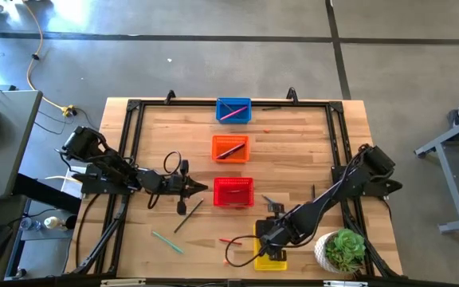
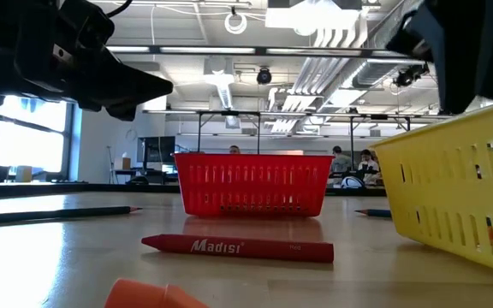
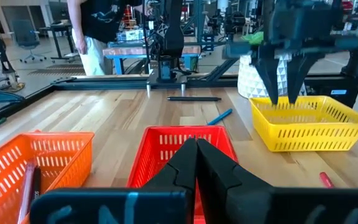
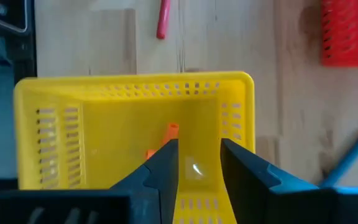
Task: Sort crayons/erasers/pens/pencils in bins
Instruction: Put the blue pencil into the blue bin
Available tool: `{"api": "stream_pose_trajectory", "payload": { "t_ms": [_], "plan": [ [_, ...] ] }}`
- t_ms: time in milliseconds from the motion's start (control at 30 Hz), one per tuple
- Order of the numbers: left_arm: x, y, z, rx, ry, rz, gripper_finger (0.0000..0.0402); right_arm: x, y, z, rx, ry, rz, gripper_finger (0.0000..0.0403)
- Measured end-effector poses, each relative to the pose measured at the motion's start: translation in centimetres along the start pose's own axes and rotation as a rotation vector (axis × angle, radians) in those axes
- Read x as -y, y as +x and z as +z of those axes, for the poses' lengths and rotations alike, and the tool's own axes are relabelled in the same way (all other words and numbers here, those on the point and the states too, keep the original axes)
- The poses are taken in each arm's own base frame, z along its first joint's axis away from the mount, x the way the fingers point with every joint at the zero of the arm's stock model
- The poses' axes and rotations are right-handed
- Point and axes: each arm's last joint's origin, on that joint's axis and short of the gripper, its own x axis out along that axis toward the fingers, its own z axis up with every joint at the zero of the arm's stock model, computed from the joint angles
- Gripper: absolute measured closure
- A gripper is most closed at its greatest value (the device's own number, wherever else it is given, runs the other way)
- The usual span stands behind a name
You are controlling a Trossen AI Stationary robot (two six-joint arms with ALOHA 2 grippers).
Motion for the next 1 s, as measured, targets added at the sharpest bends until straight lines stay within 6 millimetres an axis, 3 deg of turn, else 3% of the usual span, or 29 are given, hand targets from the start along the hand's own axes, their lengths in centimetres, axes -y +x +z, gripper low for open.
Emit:
{"api": "stream_pose_trajectory", "payload": {
  "t_ms": [233, 433, 767, 1000],
  "plan": [
    [0.0, 0.0, 0.0, 0.0, -0.004, 0.0, 0.0401, -0.8, -3.8, -0.2, -0.036, -0.084, -0.191, 0.0329],
    [0.0, 0.0, 0.0, -0.001, 0.001, -0.001, 0.0401, 0.5, -5.5, -1.7, -0.061, -0.027, -0.3, 0.0394],
    [0.0, 0.0, -0.2, -0.015, 0.012, -0.001, 0.0401, 6.7, -3.5, -6.5, 0.145, 0.259, -0.18, 0.0397],
    [0.0, 0.0, -0.1, -0.015, 0.006, 0.01, 0.0401, 9.8, 0.2, -8.6, 0.18, 0.458, -0.167, 0.0334]
  ]
}}
